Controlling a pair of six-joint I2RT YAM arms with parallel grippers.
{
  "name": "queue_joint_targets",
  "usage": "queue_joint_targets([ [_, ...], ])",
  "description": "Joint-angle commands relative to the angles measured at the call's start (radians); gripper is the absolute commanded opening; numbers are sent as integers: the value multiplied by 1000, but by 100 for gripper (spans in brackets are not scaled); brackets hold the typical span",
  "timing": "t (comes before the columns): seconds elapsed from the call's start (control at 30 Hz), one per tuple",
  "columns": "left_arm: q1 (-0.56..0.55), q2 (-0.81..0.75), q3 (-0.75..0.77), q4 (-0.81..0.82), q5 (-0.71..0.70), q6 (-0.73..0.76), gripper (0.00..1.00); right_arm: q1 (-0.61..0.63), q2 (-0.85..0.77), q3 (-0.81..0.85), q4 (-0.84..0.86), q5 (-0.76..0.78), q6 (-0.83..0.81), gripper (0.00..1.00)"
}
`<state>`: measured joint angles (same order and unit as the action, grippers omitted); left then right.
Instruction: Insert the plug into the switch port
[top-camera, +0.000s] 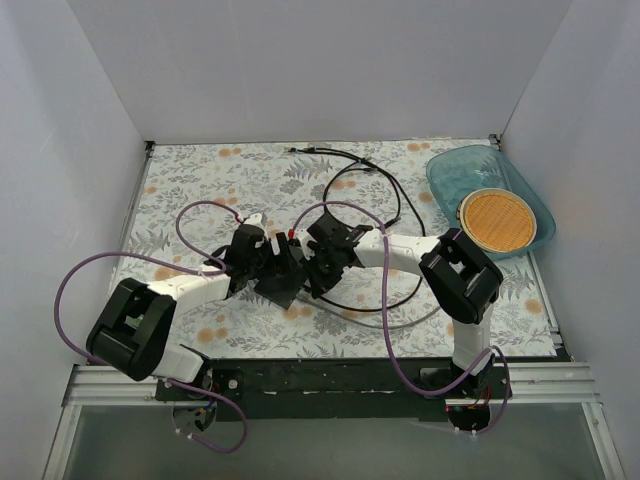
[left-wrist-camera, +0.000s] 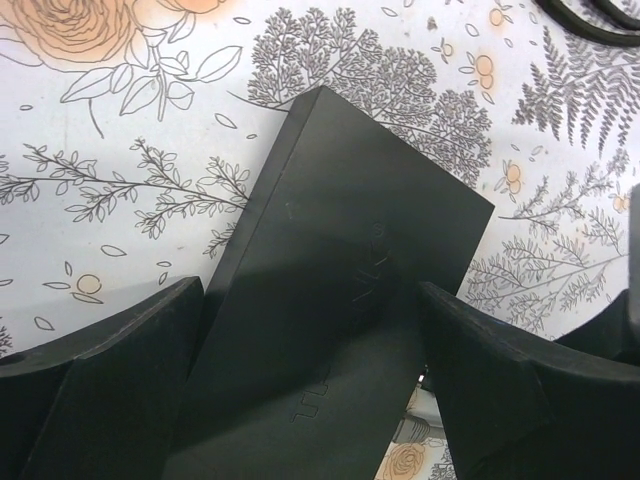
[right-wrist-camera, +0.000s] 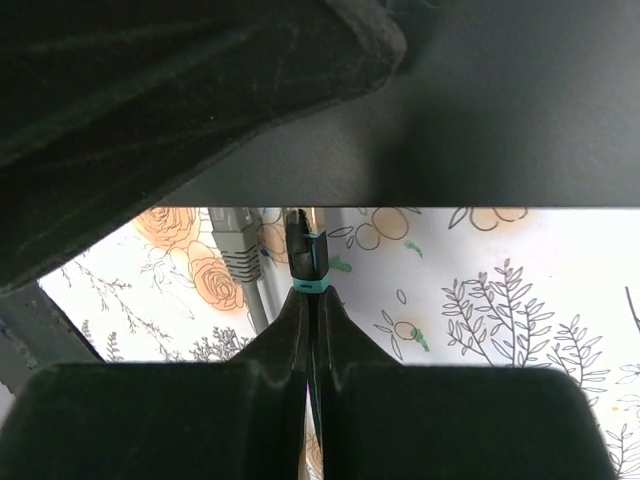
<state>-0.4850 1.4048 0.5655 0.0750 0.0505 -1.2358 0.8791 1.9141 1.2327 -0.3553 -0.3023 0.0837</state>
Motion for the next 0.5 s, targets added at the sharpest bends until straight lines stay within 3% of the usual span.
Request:
queue_joint_targets([
  [0.0,-61,14,77,-129,98,-106,86,-5,5,27,300,104,7,3],
  [0.2,-40,31,111,-195,28,-128,88,-6,-9,-15,228,167,-4,23],
  [0.37,-9,20,111,-215,-26,-128,90,-5,-30,-38,177,219,-7,28],
  [0.47,8,20,114,-221,-37,-129,91,-5,-43,-42,144,249,-1,39],
])
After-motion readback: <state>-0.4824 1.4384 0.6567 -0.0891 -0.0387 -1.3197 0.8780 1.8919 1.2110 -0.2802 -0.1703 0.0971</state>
